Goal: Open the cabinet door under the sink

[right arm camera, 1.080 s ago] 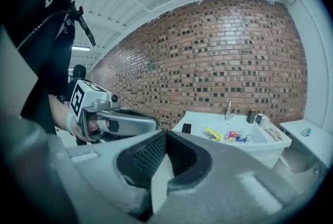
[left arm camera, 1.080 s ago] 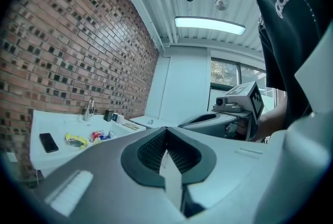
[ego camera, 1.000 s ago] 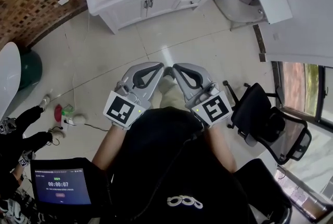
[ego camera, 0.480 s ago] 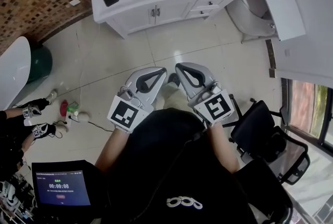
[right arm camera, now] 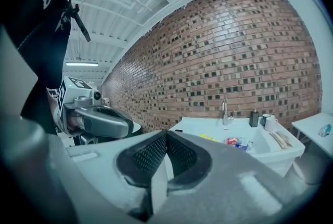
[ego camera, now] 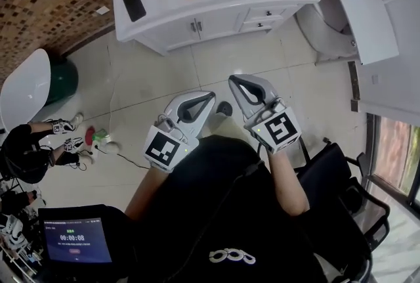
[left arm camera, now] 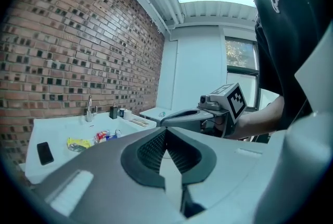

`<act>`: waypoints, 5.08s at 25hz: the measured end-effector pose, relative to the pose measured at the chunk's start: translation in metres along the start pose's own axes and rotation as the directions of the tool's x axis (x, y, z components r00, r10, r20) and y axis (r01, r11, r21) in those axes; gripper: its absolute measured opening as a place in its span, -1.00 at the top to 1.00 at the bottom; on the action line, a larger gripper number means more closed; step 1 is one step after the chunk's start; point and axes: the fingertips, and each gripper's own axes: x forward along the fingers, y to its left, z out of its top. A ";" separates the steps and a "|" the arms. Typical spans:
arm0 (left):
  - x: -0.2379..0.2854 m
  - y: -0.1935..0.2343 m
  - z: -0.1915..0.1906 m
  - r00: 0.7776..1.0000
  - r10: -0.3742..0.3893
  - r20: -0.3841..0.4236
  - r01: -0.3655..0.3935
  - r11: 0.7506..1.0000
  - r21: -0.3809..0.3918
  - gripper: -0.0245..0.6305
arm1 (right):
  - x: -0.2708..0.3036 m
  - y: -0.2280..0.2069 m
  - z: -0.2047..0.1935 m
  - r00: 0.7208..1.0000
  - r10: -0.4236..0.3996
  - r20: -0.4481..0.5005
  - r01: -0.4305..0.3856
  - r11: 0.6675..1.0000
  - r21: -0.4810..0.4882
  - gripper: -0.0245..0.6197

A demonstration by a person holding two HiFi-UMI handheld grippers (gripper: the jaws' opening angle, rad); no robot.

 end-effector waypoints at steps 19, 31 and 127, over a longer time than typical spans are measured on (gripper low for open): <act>0.022 0.023 -0.039 0.995 0.098 0.009 -0.095 0.981 -0.166 0.88 | 0.047 -0.053 -0.086 0.974 0.029 -0.224 -0.031 0.999 -0.007 0.96; 0.028 0.082 -0.114 0.997 0.073 0.016 -0.067 0.965 -0.255 0.88 | 0.147 -0.059 -0.184 0.986 -0.054 -0.156 0.049 0.998 -0.038 0.96; 0.064 0.092 -0.196 0.998 -0.068 -0.003 0.064 0.953 -0.296 0.88 | 0.212 -0.163 -0.464 0.820 -0.177 -0.544 0.209 0.978 -0.004 0.83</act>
